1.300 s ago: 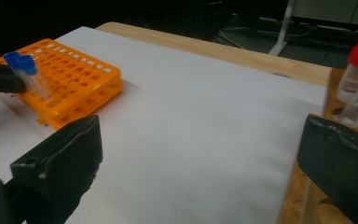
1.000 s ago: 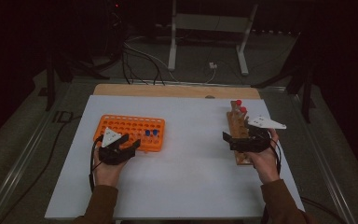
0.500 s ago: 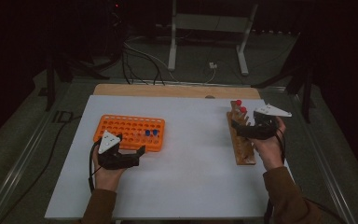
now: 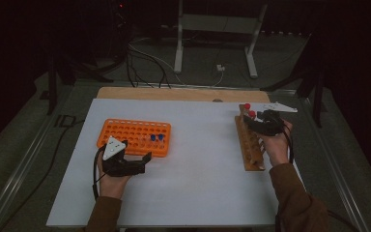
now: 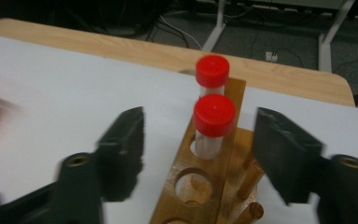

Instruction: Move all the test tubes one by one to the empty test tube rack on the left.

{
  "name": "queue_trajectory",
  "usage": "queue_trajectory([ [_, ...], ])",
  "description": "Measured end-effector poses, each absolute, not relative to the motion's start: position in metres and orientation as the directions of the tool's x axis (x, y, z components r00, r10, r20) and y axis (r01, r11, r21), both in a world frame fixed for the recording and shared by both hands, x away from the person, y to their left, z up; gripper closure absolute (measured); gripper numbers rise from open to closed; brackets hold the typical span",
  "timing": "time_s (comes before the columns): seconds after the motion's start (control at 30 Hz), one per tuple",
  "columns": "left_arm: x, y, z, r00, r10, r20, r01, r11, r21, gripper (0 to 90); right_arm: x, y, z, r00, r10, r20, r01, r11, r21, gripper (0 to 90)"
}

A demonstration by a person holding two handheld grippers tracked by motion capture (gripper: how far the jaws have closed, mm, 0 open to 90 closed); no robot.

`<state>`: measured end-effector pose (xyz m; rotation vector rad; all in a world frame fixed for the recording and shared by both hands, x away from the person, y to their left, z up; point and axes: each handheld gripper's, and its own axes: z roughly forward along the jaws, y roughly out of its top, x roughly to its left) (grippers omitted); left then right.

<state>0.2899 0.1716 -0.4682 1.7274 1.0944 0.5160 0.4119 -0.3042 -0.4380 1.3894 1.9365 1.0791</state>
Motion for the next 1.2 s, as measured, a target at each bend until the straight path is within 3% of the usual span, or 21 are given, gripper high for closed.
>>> queue_trajectory([
  [0.23, 0.29, 0.172, -0.47, 0.497, 0.857, -0.139, 0.442, -0.112, 0.89, 0.2, 0.421, -0.299, -0.448, -0.32, 0.947, -0.018, 0.536, 0.197, 0.821, 60.5],
  [0.57, 0.291, 0.171, -0.47, 0.5, 0.855, -0.138, 0.445, -0.117, 0.888, 0.2, 0.426, -0.296, -0.452, -0.313, 0.949, -0.033, 0.544, 0.208, 0.813, 74.2],
  [1.2, 0.291, 0.168, -0.47, 0.512, 0.846, -0.149, 0.447, -0.114, 0.887, 0.2, 0.407, -0.298, -0.422, -0.31, 0.949, -0.065, 0.434, 0.202, 0.878, 75.0],
])
